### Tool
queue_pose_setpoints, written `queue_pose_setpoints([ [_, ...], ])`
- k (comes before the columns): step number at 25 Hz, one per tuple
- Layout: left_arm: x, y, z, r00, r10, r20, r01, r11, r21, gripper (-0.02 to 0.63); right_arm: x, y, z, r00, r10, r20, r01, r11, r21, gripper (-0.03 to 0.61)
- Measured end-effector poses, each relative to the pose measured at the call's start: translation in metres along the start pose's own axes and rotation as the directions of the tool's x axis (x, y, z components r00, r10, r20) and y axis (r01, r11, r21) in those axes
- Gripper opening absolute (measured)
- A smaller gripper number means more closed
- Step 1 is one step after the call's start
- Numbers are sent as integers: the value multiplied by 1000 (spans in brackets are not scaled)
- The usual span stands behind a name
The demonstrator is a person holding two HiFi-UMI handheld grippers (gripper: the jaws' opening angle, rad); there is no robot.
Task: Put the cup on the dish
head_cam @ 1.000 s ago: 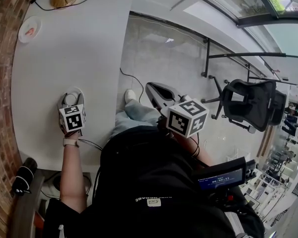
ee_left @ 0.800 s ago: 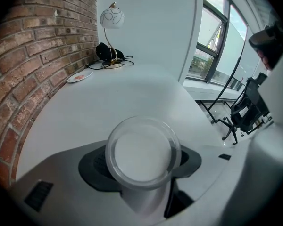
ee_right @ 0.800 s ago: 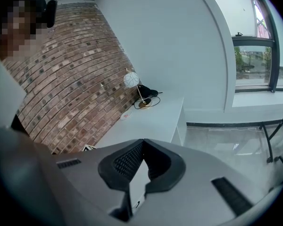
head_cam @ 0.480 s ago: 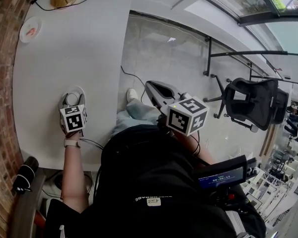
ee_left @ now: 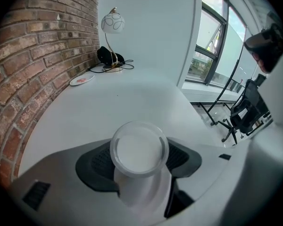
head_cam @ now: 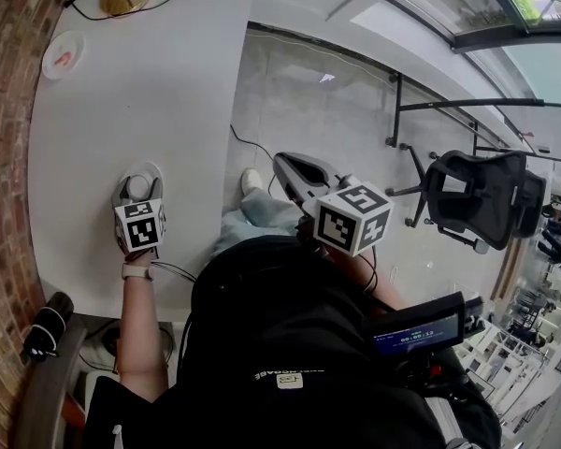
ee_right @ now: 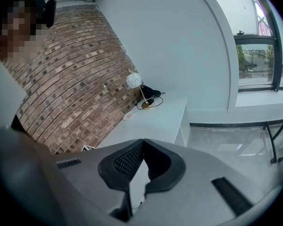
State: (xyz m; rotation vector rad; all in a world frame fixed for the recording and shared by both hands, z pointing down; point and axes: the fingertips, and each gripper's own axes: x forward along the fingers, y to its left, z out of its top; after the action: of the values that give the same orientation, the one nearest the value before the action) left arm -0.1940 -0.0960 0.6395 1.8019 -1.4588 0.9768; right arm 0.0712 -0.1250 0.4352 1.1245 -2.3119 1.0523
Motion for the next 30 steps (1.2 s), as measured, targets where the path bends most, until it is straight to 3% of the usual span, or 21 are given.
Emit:
queue_pose_setpoints([
  [19,-26,2,11,998,29,49,-29,1000,-3,264,4,10,-1,999,40,4,-40,999,-13,3],
  [30,-53,-7,29,993,40,115,-40,999,1,264,12,22,1,995,95,4,-95,994,-48,3],
])
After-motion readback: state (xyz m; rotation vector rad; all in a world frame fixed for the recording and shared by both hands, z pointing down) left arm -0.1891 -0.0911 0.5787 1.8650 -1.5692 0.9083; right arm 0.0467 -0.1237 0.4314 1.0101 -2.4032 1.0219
